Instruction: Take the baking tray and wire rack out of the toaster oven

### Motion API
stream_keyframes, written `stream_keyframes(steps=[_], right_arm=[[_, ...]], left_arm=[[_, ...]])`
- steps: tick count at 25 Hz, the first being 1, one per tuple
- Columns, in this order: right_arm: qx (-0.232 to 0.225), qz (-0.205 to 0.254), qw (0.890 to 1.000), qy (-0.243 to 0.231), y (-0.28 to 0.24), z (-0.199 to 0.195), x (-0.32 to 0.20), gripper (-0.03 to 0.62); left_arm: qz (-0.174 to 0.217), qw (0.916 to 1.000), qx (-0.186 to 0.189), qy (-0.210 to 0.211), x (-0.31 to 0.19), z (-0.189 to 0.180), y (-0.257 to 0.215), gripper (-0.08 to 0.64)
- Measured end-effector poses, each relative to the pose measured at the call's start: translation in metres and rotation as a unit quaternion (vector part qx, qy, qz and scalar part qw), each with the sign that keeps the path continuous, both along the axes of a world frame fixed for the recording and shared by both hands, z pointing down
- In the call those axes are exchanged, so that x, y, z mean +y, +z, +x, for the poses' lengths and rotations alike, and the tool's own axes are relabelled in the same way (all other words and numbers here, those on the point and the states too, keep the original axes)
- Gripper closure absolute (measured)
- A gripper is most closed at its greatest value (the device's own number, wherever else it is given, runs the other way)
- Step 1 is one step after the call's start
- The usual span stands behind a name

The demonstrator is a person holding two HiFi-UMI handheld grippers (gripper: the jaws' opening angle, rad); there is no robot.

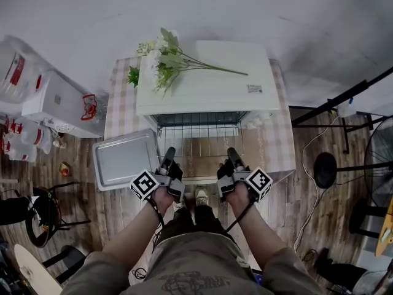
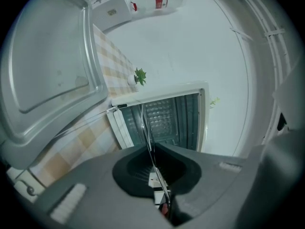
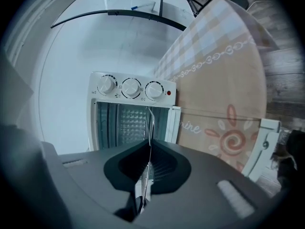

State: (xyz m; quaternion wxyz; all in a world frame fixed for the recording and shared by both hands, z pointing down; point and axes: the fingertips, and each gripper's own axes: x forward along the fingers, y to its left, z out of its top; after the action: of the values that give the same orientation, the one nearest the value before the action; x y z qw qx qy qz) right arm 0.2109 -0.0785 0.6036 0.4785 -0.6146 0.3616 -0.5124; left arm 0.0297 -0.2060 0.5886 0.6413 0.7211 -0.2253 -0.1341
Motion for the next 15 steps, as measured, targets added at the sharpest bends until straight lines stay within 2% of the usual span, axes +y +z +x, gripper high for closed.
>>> stream_keyframes(steps=[15], right_arm=[[0.003, 0.034, 0.999, -0.026, -0.043, -0.028, 0.036, 0.568]], left_arm=[[-0.012, 0.9990, 0.042, 0.003, 0.042, -0.024, -0.037, 0.538]])
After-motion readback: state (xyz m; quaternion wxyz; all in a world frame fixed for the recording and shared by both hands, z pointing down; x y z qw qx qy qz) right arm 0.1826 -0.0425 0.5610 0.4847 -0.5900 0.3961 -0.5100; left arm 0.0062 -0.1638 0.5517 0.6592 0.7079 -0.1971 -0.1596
